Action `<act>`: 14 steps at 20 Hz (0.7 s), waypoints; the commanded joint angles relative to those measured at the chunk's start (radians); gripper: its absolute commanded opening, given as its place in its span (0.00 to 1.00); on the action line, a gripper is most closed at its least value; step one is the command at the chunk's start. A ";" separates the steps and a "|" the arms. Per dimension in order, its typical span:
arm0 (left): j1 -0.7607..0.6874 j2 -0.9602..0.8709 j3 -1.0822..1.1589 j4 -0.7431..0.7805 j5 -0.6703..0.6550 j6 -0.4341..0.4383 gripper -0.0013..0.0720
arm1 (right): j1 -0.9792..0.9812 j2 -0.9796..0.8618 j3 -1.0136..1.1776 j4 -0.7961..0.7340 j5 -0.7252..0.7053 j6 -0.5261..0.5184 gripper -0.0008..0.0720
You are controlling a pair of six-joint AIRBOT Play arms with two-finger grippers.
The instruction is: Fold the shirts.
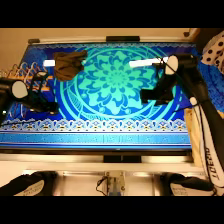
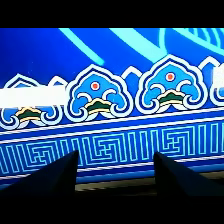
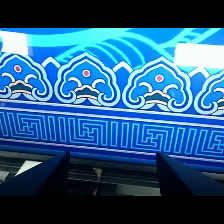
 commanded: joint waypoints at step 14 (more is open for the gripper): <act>0.001 -0.001 0.000 0.000 0.000 0.000 0.76 | 0.001 0.000 0.000 -0.001 -0.055 0.000 0.89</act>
